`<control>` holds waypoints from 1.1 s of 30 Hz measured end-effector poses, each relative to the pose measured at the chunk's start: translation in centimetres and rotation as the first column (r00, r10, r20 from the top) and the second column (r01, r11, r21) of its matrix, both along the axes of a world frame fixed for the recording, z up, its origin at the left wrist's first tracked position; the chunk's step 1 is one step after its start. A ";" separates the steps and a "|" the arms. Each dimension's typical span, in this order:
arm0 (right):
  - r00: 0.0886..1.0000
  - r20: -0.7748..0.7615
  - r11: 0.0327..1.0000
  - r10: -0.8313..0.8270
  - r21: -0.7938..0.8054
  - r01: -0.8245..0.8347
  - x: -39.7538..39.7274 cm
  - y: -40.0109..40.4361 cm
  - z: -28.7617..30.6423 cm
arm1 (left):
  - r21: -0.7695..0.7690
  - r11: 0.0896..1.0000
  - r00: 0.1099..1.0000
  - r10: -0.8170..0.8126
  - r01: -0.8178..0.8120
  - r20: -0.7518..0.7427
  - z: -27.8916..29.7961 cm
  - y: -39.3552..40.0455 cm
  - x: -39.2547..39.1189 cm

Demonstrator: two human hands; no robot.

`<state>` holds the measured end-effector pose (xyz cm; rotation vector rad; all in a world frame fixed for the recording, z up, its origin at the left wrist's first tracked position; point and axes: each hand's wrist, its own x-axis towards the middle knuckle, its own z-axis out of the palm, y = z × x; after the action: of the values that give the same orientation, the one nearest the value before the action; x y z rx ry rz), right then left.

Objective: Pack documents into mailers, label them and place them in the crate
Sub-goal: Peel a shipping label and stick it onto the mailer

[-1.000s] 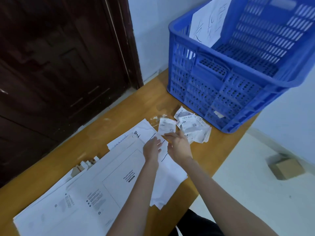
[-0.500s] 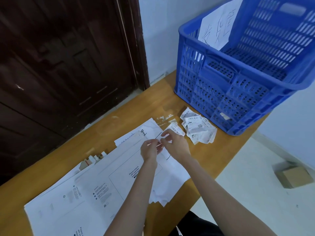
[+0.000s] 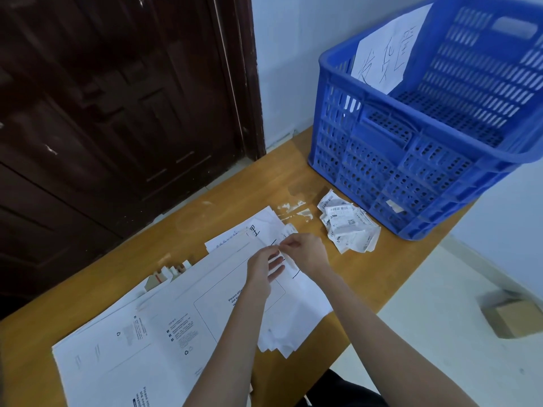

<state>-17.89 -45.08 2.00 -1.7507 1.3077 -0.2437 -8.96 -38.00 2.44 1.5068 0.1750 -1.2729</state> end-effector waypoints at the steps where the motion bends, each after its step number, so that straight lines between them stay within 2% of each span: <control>1: 1.000 -0.002 1.000 0.002 -0.002 -0.002 0.0 0.0 -0.1 | -0.009 1.000 1.000 -0.011 0.011 -0.015 0.1 0.0 0.1; 11: 0.997 0.064 0.995 -0.049 0.086 0.043 0.4 -0.1 0.2 | -0.066 0.990 0.988 -0.115 0.122 0.106 0.3 0.2 0.5; 18: 0.988 0.126 0.993 -0.084 0.094 0.072 0.6 0.0 0.6 | 0.017 0.985 0.975 -0.174 0.174 0.141 0.9 -0.1 0.1; 21: 0.988 0.131 0.991 -0.079 0.114 0.064 0.7 0.1 0.8 | 0.067 0.977 0.949 -0.213 0.203 0.233 1.0 -0.2 -0.2; 26: 0.982 0.152 0.973 -0.109 0.217 0.075 0.7 0.2 1.1 | 0.053 0.972 0.895 -0.230 0.227 0.382 0.9 -0.1 -0.2; 29: 0.973 0.201 0.947 -0.114 0.317 0.045 0.8 0.4 1.6 | 0.056 0.963 0.883 -0.265 0.265 0.388 1.2 0.0 -0.2; 33: 0.958 0.266 0.920 -0.110 0.392 -0.003 1.0 0.5 1.8 | 0.035 0.965 0.908 -0.255 0.259 0.331 1.4 0.0 -0.2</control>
<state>-16.90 -44.58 3.83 -1.2907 1.1064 -0.2375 -9.16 -38.01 3.80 1.7544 -0.2605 -1.1950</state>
